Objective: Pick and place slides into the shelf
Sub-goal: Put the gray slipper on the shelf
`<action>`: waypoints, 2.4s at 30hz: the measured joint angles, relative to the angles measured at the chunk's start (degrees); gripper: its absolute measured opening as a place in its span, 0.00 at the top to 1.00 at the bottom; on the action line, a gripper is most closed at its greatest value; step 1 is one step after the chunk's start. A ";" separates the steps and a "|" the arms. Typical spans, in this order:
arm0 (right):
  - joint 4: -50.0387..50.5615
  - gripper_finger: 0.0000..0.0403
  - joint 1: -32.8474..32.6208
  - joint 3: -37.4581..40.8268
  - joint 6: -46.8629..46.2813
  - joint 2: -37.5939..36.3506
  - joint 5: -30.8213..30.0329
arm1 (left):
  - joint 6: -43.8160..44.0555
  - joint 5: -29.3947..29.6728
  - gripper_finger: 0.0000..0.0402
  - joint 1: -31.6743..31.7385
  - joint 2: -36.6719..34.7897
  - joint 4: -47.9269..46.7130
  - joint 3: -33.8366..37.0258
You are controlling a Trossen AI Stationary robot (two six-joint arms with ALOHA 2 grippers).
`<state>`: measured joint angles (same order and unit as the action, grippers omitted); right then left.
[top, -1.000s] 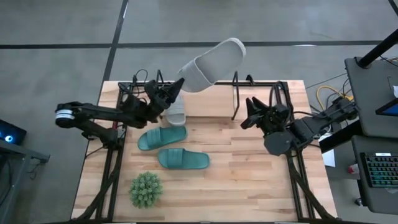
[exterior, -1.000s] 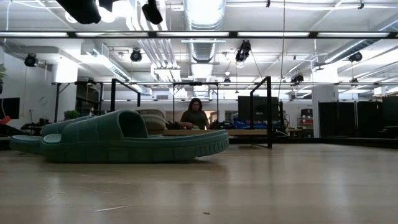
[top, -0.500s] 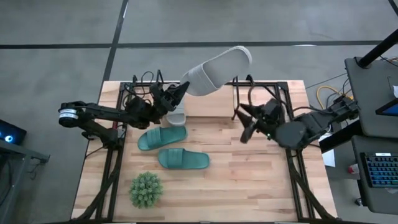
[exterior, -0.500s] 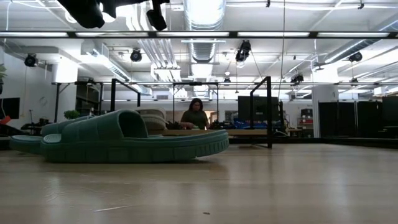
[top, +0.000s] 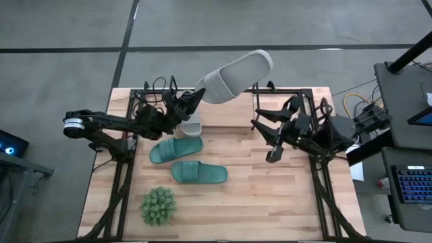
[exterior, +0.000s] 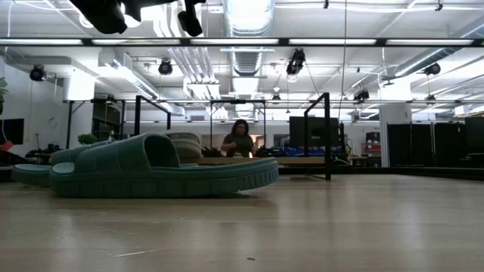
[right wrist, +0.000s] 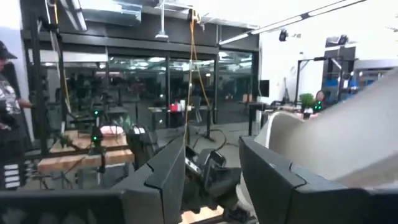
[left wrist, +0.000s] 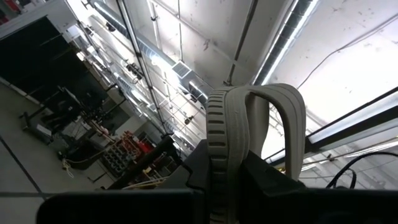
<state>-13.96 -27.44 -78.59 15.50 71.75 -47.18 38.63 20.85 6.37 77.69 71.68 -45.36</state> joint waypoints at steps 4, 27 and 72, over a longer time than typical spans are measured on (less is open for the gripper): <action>-9.35 0.64 0.15 8.36 1.07 -3.06 0.40 | -0.02 -0.01 0.96 0.00 -0.02 0.15 0.02; -47.80 0.50 10.04 33.33 -2.62 -6.94 2.61 | -1.49 -1.84 0.96 -0.02 -0.15 0.29 0.02; -40.85 0.19 22.66 23.59 -10.64 -5.09 14.91 | -4.52 -4.18 0.96 0.00 0.11 -0.28 0.08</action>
<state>-54.81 -4.78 -54.99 4.86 66.66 -32.27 34.11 16.67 6.37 77.80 71.40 -45.28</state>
